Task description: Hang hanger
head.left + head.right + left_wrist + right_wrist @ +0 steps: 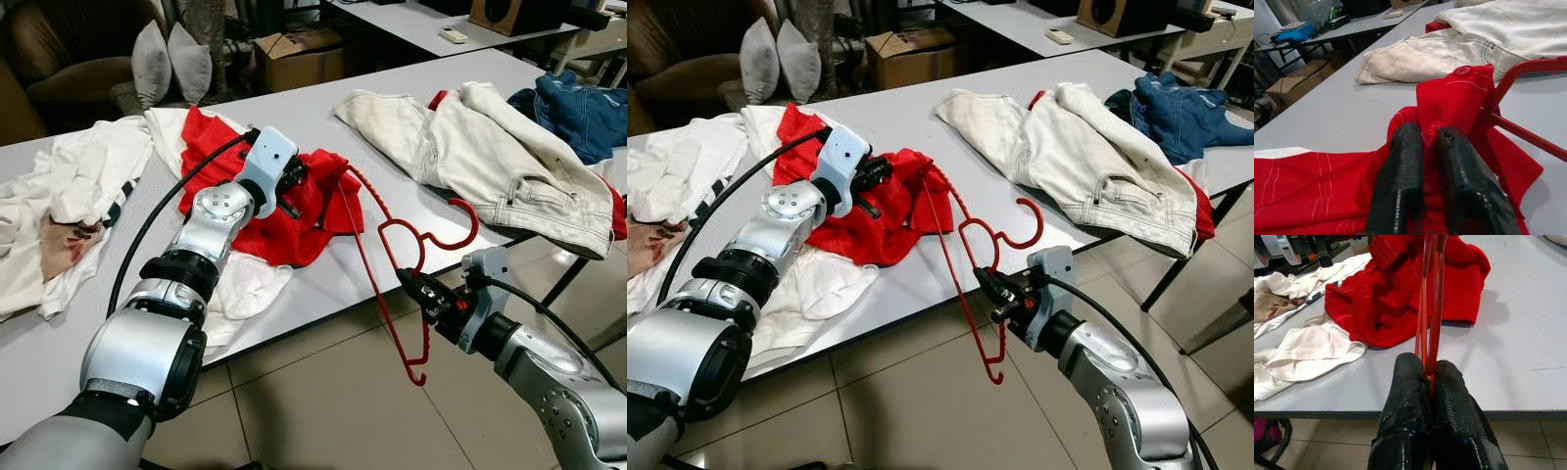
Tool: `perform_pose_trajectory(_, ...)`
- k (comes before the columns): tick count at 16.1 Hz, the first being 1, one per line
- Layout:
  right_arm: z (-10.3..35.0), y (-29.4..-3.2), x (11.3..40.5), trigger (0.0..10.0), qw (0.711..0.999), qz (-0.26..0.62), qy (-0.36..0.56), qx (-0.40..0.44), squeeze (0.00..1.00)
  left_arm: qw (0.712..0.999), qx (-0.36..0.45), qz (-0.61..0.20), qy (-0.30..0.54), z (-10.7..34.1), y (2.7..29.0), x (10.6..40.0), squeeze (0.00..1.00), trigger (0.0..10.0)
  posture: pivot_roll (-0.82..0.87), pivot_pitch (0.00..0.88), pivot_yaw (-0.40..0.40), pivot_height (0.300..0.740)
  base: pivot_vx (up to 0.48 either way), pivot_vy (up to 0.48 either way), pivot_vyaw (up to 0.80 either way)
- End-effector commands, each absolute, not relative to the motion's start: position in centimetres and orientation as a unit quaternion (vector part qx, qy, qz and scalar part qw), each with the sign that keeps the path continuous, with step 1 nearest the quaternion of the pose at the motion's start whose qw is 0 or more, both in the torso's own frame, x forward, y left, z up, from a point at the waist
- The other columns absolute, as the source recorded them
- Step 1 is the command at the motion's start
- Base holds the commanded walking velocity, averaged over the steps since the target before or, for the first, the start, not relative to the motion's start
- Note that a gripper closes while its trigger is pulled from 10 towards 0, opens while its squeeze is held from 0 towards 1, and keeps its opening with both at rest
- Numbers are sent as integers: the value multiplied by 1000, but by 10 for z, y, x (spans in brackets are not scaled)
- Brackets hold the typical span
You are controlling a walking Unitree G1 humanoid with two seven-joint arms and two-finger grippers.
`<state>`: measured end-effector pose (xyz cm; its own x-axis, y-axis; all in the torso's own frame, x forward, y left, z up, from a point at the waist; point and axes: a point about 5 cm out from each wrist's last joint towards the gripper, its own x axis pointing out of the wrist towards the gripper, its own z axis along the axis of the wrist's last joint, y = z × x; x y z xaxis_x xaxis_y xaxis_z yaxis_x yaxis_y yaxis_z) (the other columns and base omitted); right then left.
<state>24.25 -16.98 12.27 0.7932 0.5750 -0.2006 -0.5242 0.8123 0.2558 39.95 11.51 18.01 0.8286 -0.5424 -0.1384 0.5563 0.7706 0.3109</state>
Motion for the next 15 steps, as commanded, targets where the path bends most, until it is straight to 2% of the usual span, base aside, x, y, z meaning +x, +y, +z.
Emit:
perform_pose_trajectory(1,127,-169,241,10000,941,297,127,98,0,942,168,-290,27,179,120,400,1000,10000,-296,0,66,740,0,0,0)
perform_pose_trajectory(5,129,-170,241,10000,943,292,122,103,0,949,153,-276,8,180,133,398,1000,10000,-302,0,77,740,0,0,0)
perform_pose_trajectory(7,134,-174,247,10000,949,276,107,110,0,941,161,-296,-6,167,143,385,976,10000,-302,0,77,740,0,0,0)
perform_pose_trajectory(8,135,-174,248,10000,948,278,106,110,0,940,157,-303,0,161,145,382,894,10000,-302,0,74,740,0,0,0)
perform_pose_trajectory(9,135,-174,248,10000,948,278,106,110,0,940,155,-303,3,159,145,380,314,10000,-302,0,74,740,0,0,0)
perform_pose_trajectory(10,135,-174,248,10000,948,278,106,110,0,941,146,-306,8,154,145,376,0,10000,-299,0,68,740,0,0,0)
perform_pose_trajectory(12,130,-176,245,10000,948,275,113,113,0,942,107,-318,31,139,144,365,0,10000,-293,0,61,740,0,0,0)
perform_pose_trajectory(15,127,-175,244,10000,947,270,115,128,0,938,156,-305,62,120,140,360,0,10000,-292,0,69,740,0,0,0)
